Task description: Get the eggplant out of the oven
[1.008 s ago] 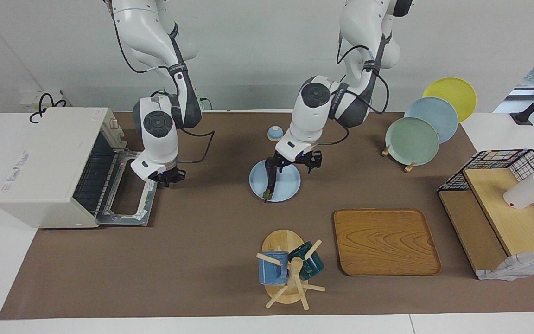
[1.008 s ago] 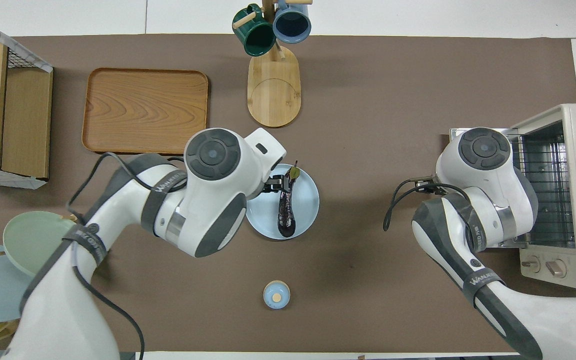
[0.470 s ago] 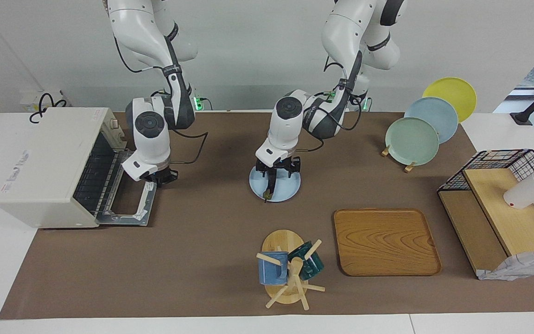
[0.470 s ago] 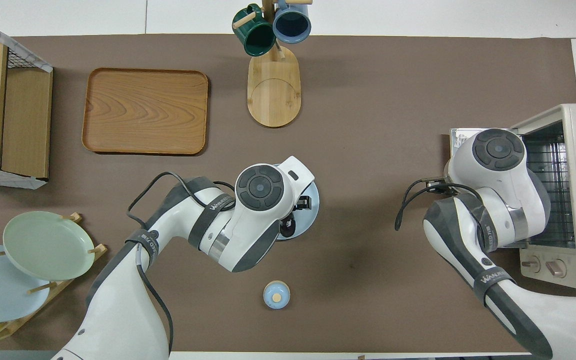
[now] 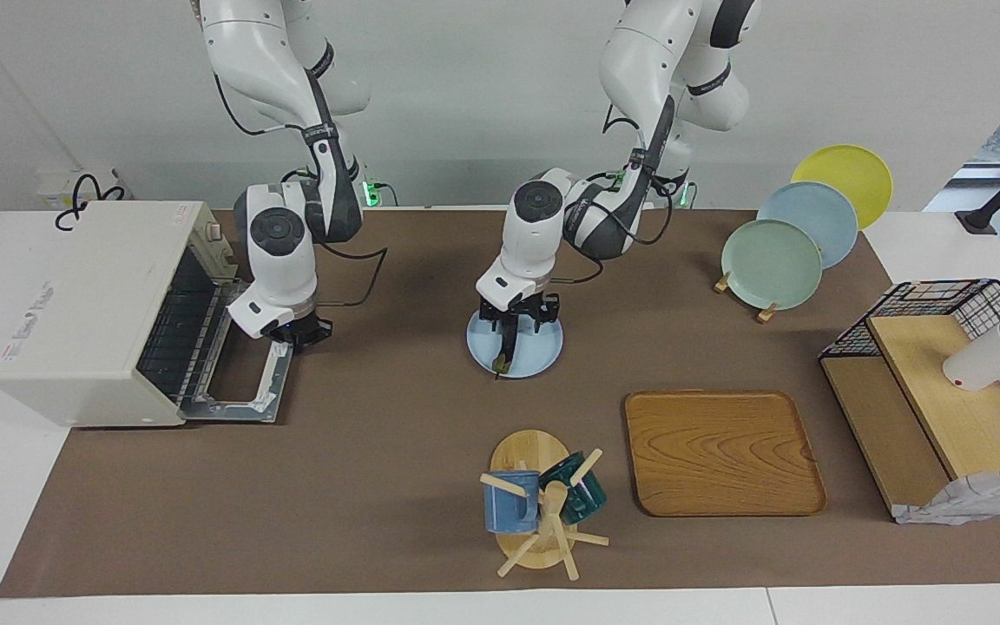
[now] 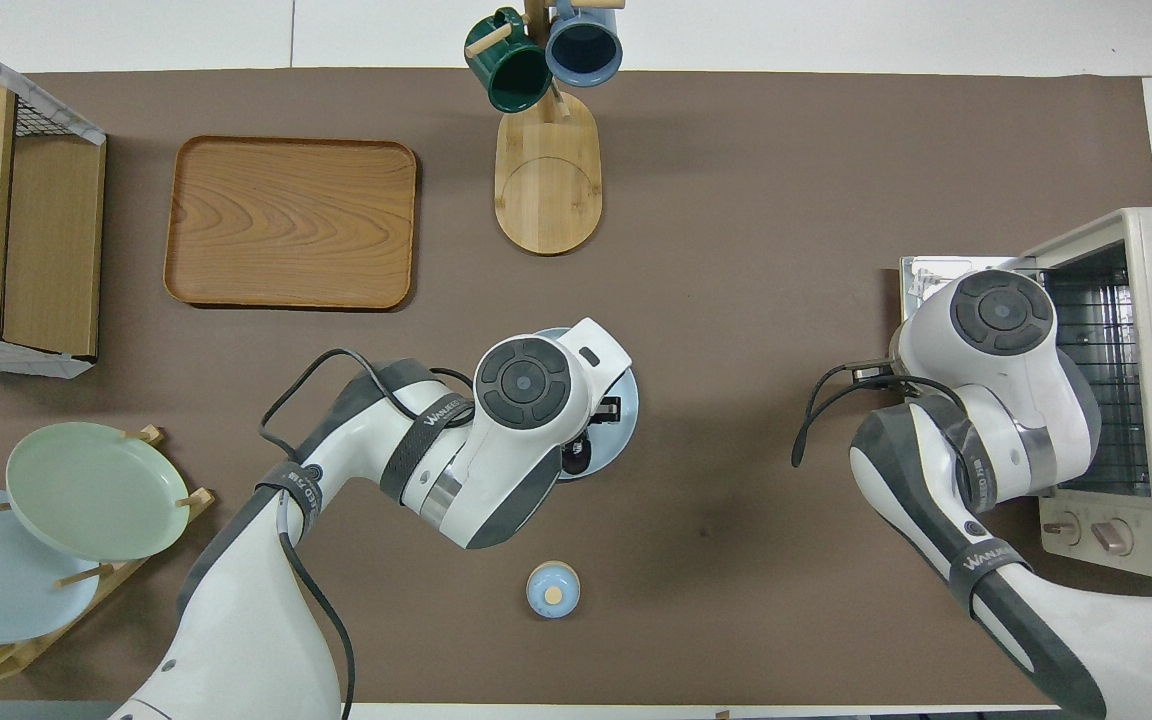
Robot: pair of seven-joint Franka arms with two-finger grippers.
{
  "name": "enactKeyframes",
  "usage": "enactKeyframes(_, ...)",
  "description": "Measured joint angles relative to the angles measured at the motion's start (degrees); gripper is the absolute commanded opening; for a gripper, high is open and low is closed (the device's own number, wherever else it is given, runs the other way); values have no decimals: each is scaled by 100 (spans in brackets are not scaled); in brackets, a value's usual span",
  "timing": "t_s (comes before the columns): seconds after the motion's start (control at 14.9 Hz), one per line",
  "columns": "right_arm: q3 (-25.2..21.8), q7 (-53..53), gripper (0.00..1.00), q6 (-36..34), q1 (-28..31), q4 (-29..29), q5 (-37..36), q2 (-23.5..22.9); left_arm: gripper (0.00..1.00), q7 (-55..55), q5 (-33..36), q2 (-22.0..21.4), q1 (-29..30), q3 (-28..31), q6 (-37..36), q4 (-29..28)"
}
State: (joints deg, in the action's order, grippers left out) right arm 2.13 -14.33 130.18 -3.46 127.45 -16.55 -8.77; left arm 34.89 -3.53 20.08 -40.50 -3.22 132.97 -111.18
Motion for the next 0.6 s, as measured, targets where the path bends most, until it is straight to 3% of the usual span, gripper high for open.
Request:
enactKeyframes(0.34, 130, 174, 0, -400, -4, -185, -302, 25, 0, 3, 0, -10, -18, 1, -4, 2)
enactKeyframes(0.6, 129, 849, 0, -1569, 36, -1031, -323, 204, 0, 24, -90, -130, 48, 72, -315, 152)
